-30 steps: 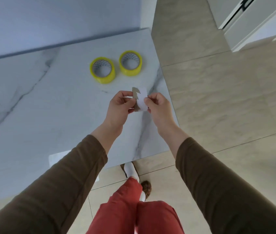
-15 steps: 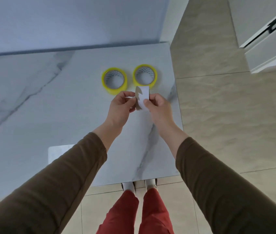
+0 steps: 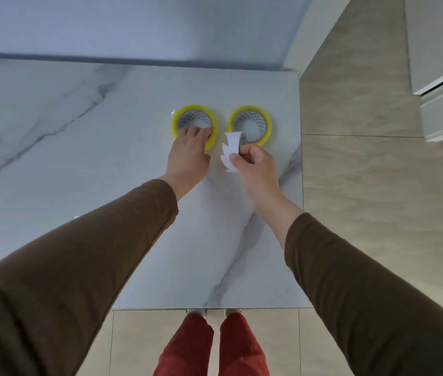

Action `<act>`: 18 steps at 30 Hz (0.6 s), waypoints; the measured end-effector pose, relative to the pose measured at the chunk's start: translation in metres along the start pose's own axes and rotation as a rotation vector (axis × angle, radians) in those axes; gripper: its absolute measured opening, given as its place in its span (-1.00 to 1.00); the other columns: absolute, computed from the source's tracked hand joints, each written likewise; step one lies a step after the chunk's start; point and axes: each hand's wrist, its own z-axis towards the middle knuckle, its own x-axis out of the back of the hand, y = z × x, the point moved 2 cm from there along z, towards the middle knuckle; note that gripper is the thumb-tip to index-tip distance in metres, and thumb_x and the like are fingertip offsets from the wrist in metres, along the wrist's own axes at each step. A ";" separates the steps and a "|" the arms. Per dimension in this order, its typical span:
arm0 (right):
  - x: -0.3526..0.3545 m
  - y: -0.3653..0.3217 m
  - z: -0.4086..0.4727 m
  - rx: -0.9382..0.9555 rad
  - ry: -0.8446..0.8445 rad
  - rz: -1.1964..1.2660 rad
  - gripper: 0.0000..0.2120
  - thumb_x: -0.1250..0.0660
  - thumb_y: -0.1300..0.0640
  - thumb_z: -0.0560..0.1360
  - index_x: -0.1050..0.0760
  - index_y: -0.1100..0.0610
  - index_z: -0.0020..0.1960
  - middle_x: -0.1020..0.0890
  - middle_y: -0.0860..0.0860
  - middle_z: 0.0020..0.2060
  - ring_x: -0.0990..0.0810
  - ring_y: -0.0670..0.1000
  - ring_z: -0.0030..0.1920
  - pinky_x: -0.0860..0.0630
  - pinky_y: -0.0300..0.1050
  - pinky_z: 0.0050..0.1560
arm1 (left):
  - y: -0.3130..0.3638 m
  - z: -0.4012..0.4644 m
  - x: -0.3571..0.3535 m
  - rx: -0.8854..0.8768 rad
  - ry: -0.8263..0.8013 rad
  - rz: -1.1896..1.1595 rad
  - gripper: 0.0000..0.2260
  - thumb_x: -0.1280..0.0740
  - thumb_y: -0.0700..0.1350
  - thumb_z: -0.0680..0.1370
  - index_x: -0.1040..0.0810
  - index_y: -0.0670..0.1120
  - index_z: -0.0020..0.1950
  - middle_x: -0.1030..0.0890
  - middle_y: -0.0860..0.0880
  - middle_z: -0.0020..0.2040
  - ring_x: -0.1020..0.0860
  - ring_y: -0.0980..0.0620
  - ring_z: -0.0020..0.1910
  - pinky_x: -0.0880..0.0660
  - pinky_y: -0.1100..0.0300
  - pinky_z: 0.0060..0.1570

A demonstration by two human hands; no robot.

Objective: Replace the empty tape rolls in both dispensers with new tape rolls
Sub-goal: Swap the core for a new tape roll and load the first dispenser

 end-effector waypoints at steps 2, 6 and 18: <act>-0.001 0.001 0.003 0.001 -0.007 -0.018 -0.98 -0.42 0.18 0.53 -0.61 0.13 -0.07 -0.66 0.05 -0.17 -0.57 -0.01 -0.14 -0.48 -0.07 -0.04 | 0.000 0.007 0.000 -0.012 0.003 0.019 -0.50 -0.32 -0.32 0.53 -0.45 -0.13 0.48 -0.60 -0.18 0.30 -0.51 -0.25 0.32 -0.49 -0.10 0.23; -0.008 0.002 0.008 0.019 -0.044 -0.024 -0.94 -0.43 0.18 0.51 -0.57 0.10 -0.12 -0.61 -0.01 -0.24 -0.52 -0.03 -0.19 -0.45 -0.07 -0.06 | -0.008 0.014 0.007 -0.010 0.025 0.086 -0.59 -0.27 -0.34 0.55 -0.49 -0.13 0.40 -0.68 -0.27 0.11 -0.62 -0.32 0.11 -0.58 -0.15 0.00; -0.070 -0.026 0.029 0.331 -0.109 -0.668 -0.90 -0.36 0.11 0.53 -0.51 0.01 -0.16 -0.66 -0.01 -0.21 -0.62 0.11 -0.11 -0.46 0.01 -0.19 | -0.064 -0.041 0.056 0.396 0.267 -0.749 -0.77 -0.31 -0.29 0.64 -0.54 -0.24 0.30 -0.62 -0.10 0.09 -0.56 -0.03 0.07 -0.45 0.14 0.11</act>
